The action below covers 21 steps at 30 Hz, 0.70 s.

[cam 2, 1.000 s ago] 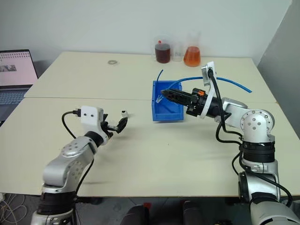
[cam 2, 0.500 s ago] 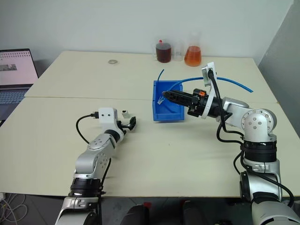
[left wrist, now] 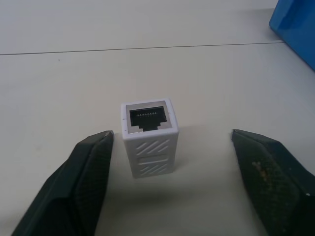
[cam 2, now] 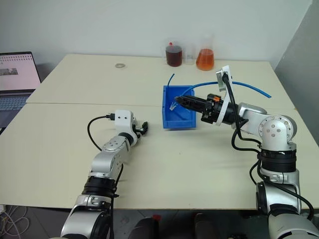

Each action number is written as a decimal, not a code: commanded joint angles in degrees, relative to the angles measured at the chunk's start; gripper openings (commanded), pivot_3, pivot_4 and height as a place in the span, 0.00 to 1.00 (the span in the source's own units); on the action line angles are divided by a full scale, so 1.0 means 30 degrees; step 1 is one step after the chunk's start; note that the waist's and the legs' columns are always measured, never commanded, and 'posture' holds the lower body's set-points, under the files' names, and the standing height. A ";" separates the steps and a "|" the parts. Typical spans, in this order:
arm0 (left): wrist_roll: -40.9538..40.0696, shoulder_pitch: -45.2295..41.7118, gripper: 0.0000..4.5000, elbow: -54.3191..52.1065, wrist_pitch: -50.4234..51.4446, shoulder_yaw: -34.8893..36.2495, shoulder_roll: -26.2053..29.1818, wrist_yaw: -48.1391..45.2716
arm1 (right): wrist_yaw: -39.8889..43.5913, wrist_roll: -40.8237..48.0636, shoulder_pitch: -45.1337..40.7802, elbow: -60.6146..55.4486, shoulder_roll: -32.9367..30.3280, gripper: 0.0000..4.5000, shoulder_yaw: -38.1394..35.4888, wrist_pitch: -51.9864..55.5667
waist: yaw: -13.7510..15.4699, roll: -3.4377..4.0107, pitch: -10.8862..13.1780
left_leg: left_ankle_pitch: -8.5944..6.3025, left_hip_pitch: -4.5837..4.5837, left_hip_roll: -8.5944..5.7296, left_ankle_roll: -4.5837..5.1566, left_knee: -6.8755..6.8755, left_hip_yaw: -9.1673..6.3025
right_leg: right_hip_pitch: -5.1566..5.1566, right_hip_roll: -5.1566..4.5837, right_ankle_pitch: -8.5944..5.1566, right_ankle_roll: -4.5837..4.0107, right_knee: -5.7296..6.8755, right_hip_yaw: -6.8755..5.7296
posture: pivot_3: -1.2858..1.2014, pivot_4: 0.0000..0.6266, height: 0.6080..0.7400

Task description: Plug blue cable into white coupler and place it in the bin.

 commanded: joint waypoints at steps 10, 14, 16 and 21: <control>0.0535 0.0141 0.24 -0.0288 0.0681 0.0372 0.0062 0.0505 | -0.0441 -0.0001 -0.0334 -0.0727 0.0002 0.02 -0.0722 -0.0303 | -0.0068 0.0005 -0.0003 | 0.0000 0.0012 0.0002 0.0000 0.0009 0.0002 | 0.0000 0.0003 0.0000 0.0000 0.0031 0.0003 | 0.52 0.24 1.00; 0.0550 0.0258 0.18 -0.0367 0.0861 0.0493 0.0080 0.0568 | -0.0433 0.0050 -0.0393 -0.0625 -0.0012 0.02 -0.0735 -0.0274 | -0.0070 0.0006 -0.0003 | 0.0001 0.0018 0.0002 0.0000 0.0018 0.0005 | 0.0000 0.0004 0.0000 -0.0001 0.0053 0.0006 | 0.52 0.24 1.00; 0.0538 0.0300 0.18 -0.0447 0.0940 0.0505 0.0104 0.0555 | -0.0410 0.0035 -0.0409 -0.0595 -0.0011 0.02 -0.0719 -0.0284 | -0.0073 0.0006 -0.0003 | 0.0000 0.0022 0.0002 0.0000 0.0021 0.0005 | 0.0000 0.0004 0.0000 -0.0001 0.0062 0.0008 | 0.52 0.24 1.00; 0.0045 0.0441 0.18 -0.1275 0.0742 0.0319 0.0853 -0.1367 | -0.0302 -0.0114 -0.0431 -0.0727 -0.0028 0.02 -0.0565 -0.0388 | -0.0074 0.0006 -0.0003 | 0.0001 0.0027 0.0001 0.0000 0.0029 0.0006 | 0.0000 0.0006 0.0000 -0.0001 0.0083 0.0009 | 0.52 0.24 1.00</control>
